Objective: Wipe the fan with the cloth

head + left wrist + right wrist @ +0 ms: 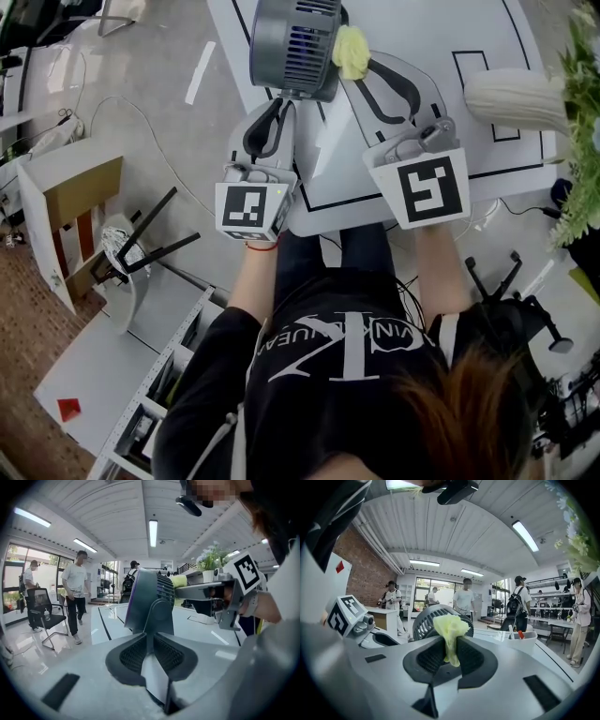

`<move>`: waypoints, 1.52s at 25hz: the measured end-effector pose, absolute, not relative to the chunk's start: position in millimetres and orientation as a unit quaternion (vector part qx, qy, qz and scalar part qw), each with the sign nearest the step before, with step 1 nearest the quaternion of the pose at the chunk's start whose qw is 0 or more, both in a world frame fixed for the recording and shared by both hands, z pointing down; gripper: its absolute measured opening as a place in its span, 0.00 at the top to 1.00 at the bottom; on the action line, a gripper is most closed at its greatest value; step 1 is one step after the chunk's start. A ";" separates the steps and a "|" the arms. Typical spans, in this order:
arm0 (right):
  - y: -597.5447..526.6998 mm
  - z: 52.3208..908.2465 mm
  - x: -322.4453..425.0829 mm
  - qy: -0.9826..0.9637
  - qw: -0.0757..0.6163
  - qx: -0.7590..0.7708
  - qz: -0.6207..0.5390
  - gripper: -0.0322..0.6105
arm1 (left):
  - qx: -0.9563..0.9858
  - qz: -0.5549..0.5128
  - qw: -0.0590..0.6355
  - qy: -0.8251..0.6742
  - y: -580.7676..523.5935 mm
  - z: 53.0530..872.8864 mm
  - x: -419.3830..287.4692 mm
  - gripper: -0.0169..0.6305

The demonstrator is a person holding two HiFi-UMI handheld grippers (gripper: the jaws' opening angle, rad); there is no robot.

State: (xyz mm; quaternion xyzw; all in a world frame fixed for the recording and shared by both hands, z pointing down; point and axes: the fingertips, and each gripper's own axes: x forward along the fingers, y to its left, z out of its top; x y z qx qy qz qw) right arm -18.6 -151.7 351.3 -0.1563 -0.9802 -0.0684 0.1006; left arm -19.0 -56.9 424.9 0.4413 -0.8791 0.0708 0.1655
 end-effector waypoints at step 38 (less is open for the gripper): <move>-130.7 422.0 -17.2 -0.965 0.174 -0.166 -0.100 0.85 | 0.417 0.044 0.129 -0.898 -37.2 419.3 -13.0 0.96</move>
